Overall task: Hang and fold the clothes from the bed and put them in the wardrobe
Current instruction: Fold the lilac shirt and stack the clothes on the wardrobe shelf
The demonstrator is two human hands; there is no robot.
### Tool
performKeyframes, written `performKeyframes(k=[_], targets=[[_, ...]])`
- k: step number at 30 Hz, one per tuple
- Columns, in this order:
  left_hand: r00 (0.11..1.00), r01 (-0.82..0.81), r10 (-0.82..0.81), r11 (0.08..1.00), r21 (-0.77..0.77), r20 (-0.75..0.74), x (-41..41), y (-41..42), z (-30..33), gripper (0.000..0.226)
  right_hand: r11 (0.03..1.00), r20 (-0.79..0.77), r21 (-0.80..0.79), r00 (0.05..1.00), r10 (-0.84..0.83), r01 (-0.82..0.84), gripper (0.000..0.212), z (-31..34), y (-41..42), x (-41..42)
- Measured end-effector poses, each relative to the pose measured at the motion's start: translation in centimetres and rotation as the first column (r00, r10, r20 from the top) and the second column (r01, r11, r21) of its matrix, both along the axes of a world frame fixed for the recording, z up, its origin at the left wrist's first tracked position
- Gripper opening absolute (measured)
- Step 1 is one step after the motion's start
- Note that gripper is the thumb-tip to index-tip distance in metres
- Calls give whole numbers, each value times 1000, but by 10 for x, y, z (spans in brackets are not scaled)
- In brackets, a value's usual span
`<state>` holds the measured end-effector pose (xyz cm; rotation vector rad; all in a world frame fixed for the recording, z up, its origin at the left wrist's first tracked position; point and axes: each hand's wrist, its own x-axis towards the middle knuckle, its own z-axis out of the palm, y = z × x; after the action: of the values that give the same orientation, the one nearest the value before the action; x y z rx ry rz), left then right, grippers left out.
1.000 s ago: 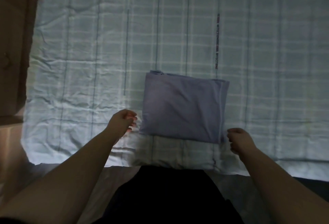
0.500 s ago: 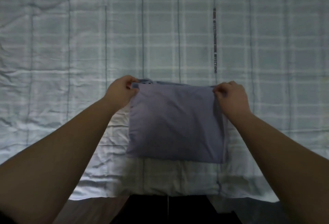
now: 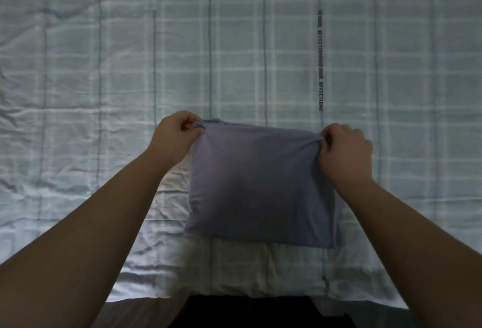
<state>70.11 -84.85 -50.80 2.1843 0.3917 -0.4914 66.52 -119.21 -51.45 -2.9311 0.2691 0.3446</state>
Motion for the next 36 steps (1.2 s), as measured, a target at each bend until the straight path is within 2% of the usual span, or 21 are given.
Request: performKeyframes(k=[2, 5, 7, 9, 11, 13, 15, 16, 19, 25, 29, 31, 33, 36], targets=[[1000, -4, 4, 1000, 7, 8, 0, -6, -3, 24, 999, 39, -40, 999, -22, 24, 8, -2, 1, -3], [1000, -7, 6, 998, 69, 11, 2, -14, -12, 17, 995, -2, -73, 998, -70, 69, 13, -12, -2, -6], [1000, -6, 2, 994, 113, 29, 1, -18, -18, 10, 989, 4, -9, 989, -149, 149, 23, -15, -2, -7], [986, 4, -43, 972, 235, 163, -7, -21, -22, 27, 972, 90, 120, 972, -215, 204, 38, -12, 0, -10], [921, 46, -187, 924, 380, 342, -18, -25, -21, 37, 971, 223, 216, 964, -147, 99, 44, -9, 7, -15], [828, 194, -381, 883, 426, 412, -28, -35, -19, 41, 973, 224, 209, 973, 50, -98, 51, -9, 18, -24], [744, 386, -570, 793, 471, 350, -35, -47, -24, 46, 958, 112, 165, 969, 218, -235, 57, -18, 25, -35], [721, 449, -633, 736, 507, 281, -38, -53, -28, 49, 956, 54, 141, 966, 251, -256, 59, -24, 25, -40], [716, 518, -693, 609, 601, 84, -38, -60, -43, 57, 961, -29, 77, 963, 269, -266, 61, -41, 16, -45], [731, 510, -682, 566, 648, 21, -35, -62, -67, 57, 959, 31, 31, 959, 282, -283, 62, -52, 15, -46], [731, 468, -670, 626, 624, 124, -47, -65, -50, 58, 967, 75, 66, 968, 239, -244, 64, -36, 17, -69], [711, 468, -682, 641, 609, 173, -72, -63, -42, 59, 950, 109, 81, 950, 291, -301, 63, -26, 24, -95], [691, 498, -705, 625, 601, 161, -108, -62, -39, 60, 933, 107, 87, 934, 340, -349, 62, -23, 29, -121], [674, 533, -728, 596, 601, 124, -148, -58, -49, 60, 939, 70, 69, 940, 333, -338, 63, -31, 25, -147]])
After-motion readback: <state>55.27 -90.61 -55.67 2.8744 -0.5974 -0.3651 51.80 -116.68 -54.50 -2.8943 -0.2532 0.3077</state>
